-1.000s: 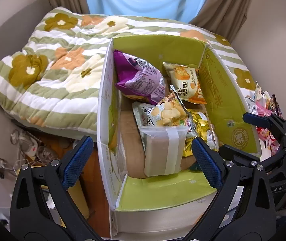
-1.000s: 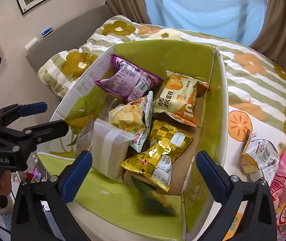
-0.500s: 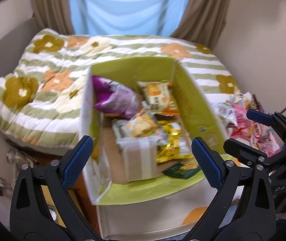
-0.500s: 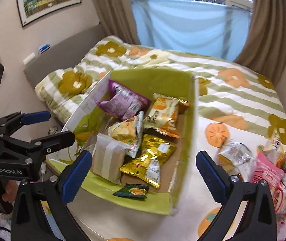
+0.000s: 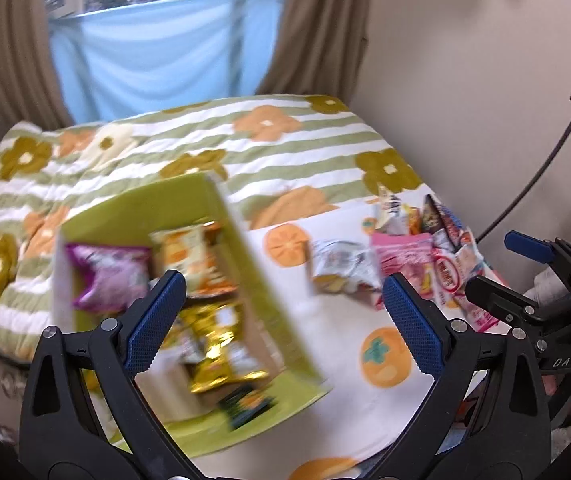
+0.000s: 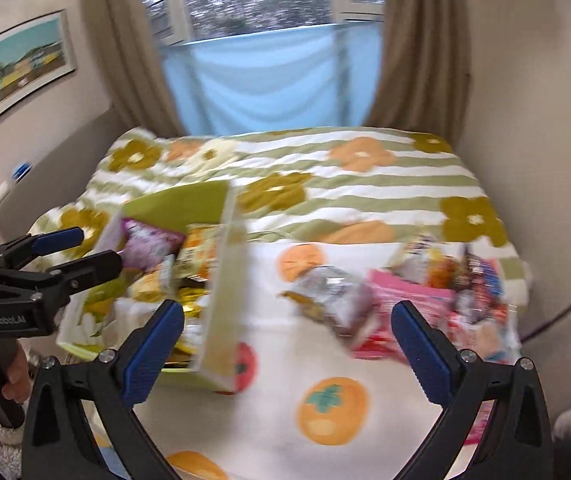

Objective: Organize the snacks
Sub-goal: 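Grasp the silver chip bag with the left tool while the right tool grasps the pink cotton-candy bag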

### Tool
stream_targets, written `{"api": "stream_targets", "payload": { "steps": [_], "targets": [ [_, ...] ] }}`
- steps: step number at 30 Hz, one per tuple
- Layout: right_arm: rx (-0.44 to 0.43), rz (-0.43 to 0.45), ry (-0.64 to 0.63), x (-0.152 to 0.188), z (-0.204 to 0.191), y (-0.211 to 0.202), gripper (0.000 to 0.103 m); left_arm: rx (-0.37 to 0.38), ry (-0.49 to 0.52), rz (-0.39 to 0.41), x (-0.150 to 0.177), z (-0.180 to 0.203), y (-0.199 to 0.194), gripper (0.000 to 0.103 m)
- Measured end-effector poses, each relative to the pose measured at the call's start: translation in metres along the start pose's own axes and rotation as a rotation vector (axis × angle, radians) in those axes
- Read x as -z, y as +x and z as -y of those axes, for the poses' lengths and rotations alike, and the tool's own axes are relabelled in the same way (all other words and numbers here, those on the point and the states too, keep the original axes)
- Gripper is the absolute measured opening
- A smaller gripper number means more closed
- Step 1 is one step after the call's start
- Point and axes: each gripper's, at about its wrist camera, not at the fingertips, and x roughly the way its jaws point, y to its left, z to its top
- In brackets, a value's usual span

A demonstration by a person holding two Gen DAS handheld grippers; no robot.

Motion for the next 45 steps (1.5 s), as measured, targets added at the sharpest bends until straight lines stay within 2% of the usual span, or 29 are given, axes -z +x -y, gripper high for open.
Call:
{"api": "stream_targets", "payload": {
  "steps": [5,11,21,25,29,33,35,37,41,45],
  "targets": [
    [0.031,-0.019,0.076,-0.001,0.058,0.002,0.103,0.03,0.012,-0.053,-0.022,0.045,0.039,0.098],
    [0.027,-0.073,0.14,0.005,0.106,0.021,0.103,0.003,0.045,-0.16,-0.032,0.084,0.102,0.098],
    [-0.046,-0.192,0.081,0.023,0.121,0.085,0.103,-0.077,0.039,-0.428,-0.024,0.094,0.21,0.098],
    [-0.062,-0.241,0.058,0.033,0.117,0.114,0.103,-0.084,0.047,-0.491,-0.02,0.096,0.234,0.098],
    [-0.088,-0.282,0.089,0.04,0.118,0.135,0.103,-0.113,0.087,-0.531,-0.015,0.098,0.253,0.098],
    [-0.068,-0.294,0.108,0.041,0.121,0.146,0.103,-0.119,0.09,-0.576,-0.011,0.093,0.273,0.098],
    [-0.053,-0.298,0.116,0.04,0.123,0.151,0.103,-0.085,0.075,-0.607,-0.008,0.09,0.284,0.1],
    [-0.046,-0.309,0.119,0.039,0.125,0.157,0.103,-0.083,0.08,-0.623,-0.006,0.088,0.292,0.102],
    [-0.043,-0.33,0.138,0.039,0.128,0.166,0.103,-0.059,0.12,-0.605,-0.006,0.09,0.296,0.102],
    [-0.032,-0.332,0.138,0.038,0.125,0.168,0.103,-0.059,0.135,-0.583,-0.009,0.09,0.293,0.086]
  ]
}}
